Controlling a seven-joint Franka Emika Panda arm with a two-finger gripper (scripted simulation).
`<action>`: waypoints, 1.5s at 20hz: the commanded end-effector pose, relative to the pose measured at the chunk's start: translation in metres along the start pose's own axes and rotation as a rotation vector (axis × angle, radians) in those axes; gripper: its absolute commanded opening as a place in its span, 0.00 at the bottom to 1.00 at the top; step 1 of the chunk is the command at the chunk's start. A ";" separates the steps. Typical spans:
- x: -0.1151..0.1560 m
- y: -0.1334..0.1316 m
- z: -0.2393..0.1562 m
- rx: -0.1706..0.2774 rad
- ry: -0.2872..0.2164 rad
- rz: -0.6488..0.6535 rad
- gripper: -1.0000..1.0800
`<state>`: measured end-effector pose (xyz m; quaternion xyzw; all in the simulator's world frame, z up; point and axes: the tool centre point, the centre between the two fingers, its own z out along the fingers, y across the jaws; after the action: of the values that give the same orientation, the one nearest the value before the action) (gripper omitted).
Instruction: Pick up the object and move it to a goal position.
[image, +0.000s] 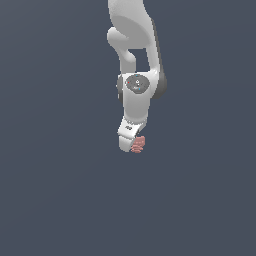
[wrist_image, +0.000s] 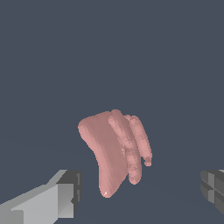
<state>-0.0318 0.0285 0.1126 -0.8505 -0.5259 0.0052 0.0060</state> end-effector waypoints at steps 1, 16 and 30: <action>0.002 -0.003 0.002 -0.004 0.000 -0.080 0.96; 0.010 -0.012 0.007 -0.016 0.000 -0.337 0.96; 0.010 -0.013 0.041 -0.015 0.000 -0.344 0.96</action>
<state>-0.0387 0.0437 0.0795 -0.7483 -0.6633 -0.0001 0.0000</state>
